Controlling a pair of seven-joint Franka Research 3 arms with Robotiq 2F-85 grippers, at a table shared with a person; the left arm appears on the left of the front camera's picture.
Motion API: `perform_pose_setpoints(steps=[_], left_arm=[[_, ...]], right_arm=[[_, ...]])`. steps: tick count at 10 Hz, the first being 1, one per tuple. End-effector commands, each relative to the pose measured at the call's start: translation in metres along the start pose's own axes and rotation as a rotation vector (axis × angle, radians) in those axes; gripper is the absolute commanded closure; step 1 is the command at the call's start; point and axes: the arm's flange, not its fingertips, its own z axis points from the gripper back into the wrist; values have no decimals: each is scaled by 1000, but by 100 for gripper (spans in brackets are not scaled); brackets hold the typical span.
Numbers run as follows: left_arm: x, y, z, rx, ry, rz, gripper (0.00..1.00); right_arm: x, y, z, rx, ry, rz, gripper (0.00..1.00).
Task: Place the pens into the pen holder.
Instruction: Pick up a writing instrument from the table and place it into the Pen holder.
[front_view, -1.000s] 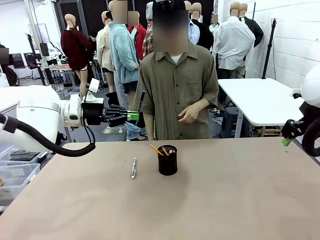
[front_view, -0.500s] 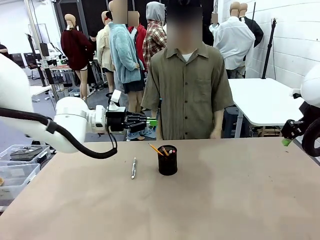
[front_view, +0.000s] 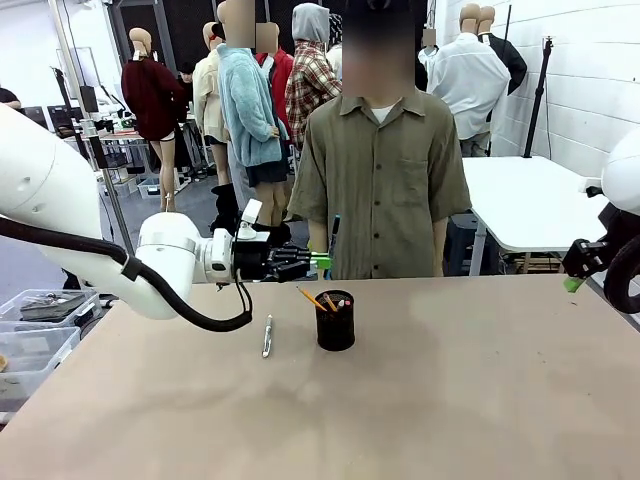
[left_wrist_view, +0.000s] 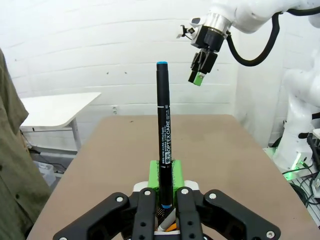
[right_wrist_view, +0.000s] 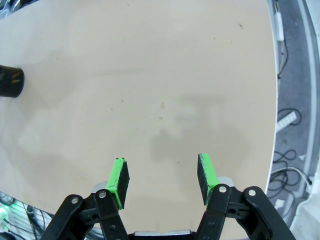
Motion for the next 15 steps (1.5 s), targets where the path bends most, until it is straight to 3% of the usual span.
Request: perform_pose_setpoints(steps=[1, 8, 15], left_arm=[[-2, 4, -2, -12, -45, 10, 100], [-37, 16, -1, -31, 7, 49, 100], [-53, 26, -4, -75, -13, 116, 100]], right_arm=[[-3, 3, -4, -32, -3, -12, 31], [-3, 3, -4, -32, -3, -12, 31], [-3, 3, -4, -32, -3, -12, 31]])
